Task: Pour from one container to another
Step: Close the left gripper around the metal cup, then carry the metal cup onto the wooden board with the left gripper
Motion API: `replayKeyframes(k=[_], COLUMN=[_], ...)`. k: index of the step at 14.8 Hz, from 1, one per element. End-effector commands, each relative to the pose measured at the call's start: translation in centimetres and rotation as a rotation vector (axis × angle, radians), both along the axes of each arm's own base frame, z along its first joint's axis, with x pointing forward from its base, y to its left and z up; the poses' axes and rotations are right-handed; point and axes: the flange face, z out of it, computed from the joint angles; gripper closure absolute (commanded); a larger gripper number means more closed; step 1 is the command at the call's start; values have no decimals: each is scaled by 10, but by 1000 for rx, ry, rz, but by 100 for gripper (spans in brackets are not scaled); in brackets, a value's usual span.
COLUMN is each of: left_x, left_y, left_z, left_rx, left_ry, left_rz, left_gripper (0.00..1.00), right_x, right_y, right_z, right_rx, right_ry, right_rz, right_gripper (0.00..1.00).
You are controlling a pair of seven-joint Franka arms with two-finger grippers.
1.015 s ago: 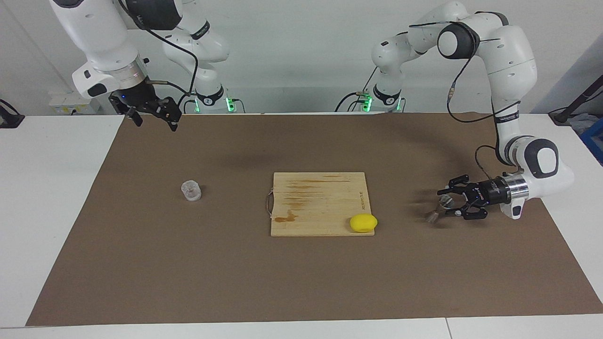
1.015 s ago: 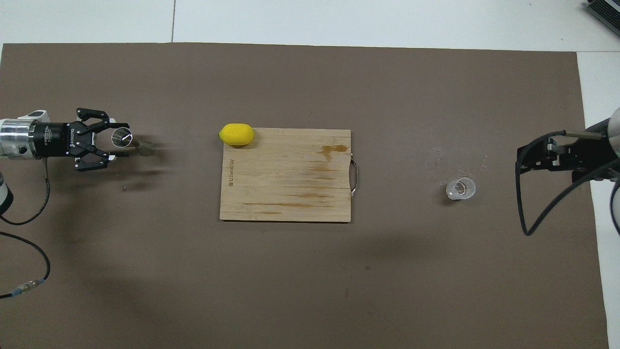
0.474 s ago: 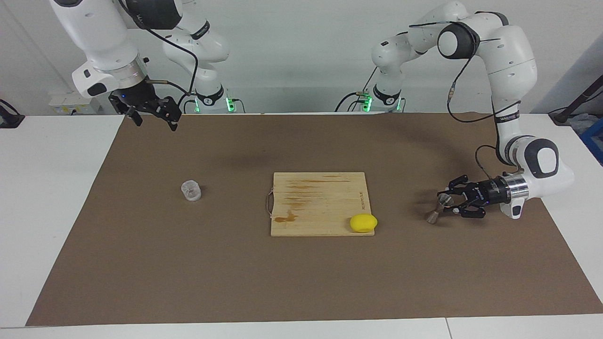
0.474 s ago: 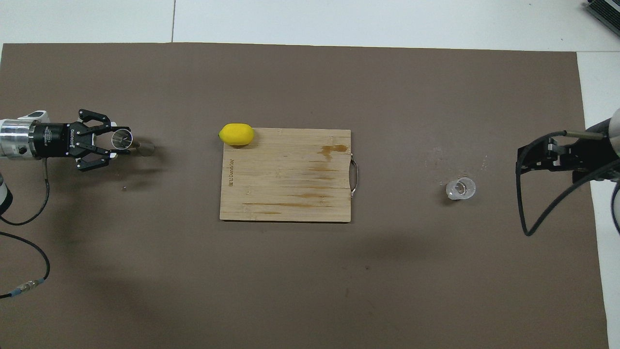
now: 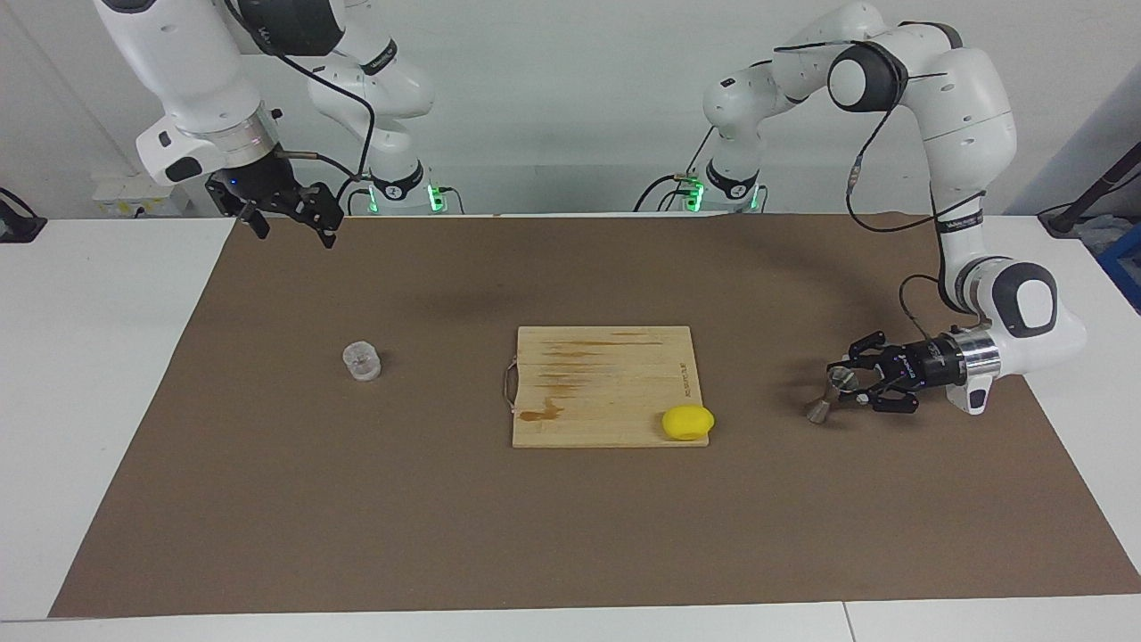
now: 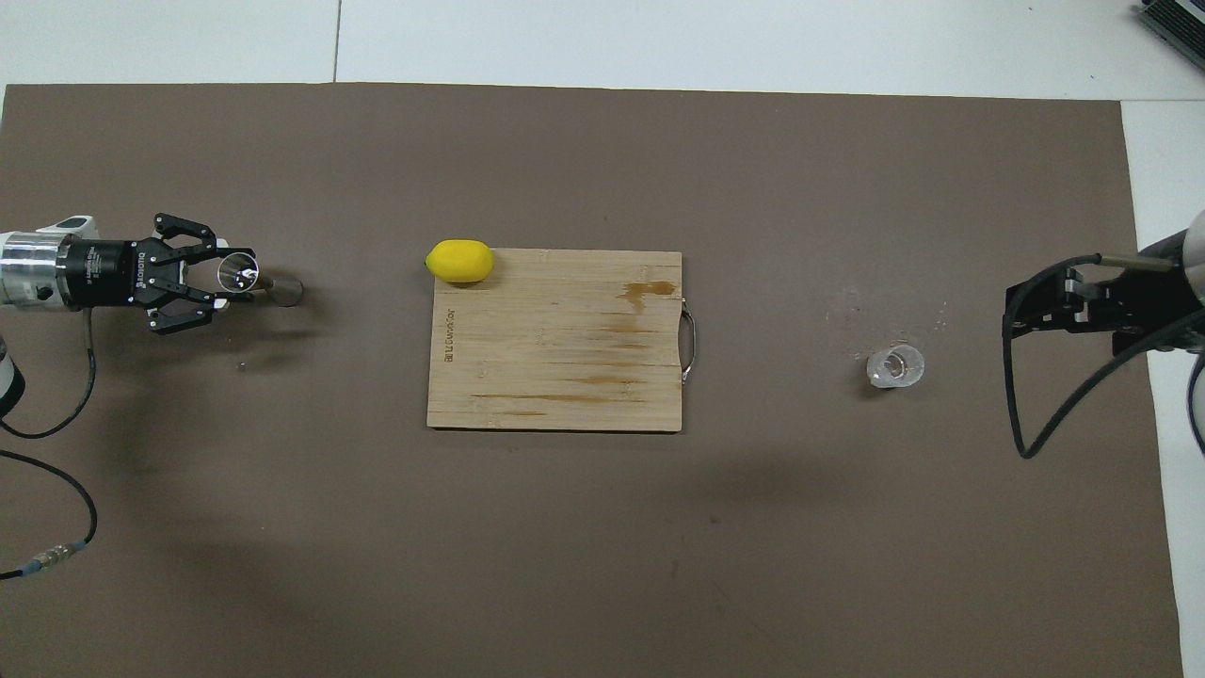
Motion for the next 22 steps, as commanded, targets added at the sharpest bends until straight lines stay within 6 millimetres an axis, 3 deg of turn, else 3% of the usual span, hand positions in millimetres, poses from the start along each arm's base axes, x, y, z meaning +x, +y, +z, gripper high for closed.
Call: replayKeyframes(k=[1, 4, 11, 15, 22], left_x=[-4, -5, -19, -28, -25], left_y=[-10, -34, -138, -209, -320], left_z=[14, 39, 92, 97, 91], left_rx=[-27, -54, -121, -114, -83], left_ry=[18, -3, -20, -30, -1], left_rz=[-42, -103, -167, -118, 29], left_gripper=[100, 100, 100, 100, 100], right_x=[-7, -7, -7, -7, -7], right_y=[-1, -1, -1, 0, -7], right_z=[0, 0, 0, 0, 0], right_rx=[18, 18, 18, 19, 18], right_ry=[-4, -5, -4, -4, 2], right_rz=[22, 22, 22, 27, 12], right_gripper=[0, 0, 0, 0, 0])
